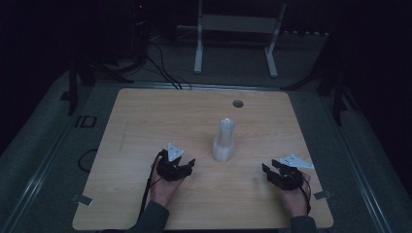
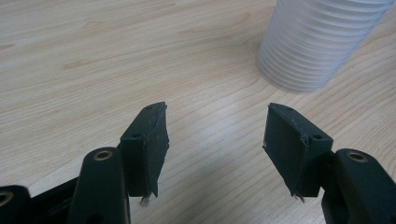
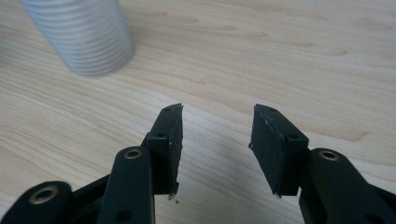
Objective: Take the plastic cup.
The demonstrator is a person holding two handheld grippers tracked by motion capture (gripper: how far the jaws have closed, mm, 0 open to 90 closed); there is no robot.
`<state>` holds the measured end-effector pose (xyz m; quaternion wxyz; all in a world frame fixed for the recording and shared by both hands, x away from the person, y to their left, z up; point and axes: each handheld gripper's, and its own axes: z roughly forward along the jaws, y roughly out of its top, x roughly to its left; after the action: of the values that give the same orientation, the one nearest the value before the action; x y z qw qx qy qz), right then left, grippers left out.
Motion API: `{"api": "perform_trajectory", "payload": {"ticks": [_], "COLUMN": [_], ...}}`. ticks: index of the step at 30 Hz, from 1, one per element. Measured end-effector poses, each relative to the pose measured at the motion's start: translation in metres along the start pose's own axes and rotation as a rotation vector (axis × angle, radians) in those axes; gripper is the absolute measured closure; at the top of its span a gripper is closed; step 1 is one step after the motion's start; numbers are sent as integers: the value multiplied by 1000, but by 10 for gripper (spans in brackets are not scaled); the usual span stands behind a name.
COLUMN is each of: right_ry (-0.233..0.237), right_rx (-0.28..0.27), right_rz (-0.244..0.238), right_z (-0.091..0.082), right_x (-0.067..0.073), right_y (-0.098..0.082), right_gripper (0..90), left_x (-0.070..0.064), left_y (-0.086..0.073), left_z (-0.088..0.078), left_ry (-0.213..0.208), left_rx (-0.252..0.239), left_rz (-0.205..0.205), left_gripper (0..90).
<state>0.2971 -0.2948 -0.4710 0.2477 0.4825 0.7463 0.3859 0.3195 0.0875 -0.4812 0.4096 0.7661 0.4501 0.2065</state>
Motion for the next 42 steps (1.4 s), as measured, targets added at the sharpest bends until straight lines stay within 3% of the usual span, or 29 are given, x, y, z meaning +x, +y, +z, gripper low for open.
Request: {"api": "perform_trajectory", "payload": {"ticks": [10,18,23,42], "right_ry": [32,56,72,104], "right_rx": [-34,-70,-80,-112], "right_rz": [-16,-45,-82,-118], "right_z": [-10,-13,-13,-12], "right_x": [8,16,25,36], "right_y": [15,36,48,70], "right_gripper": [532,521,510,499], "left_x": [-5,-12,-17,-33], "left_y": [8,15,20,38], "left_z": [0,3,6,18], "left_ry": [-24,-75,-84,-117], "left_rx": [-4,-13,-14,-35], "left_rz": [23,33,46,82], "left_gripper": [378,395,390,359]}}
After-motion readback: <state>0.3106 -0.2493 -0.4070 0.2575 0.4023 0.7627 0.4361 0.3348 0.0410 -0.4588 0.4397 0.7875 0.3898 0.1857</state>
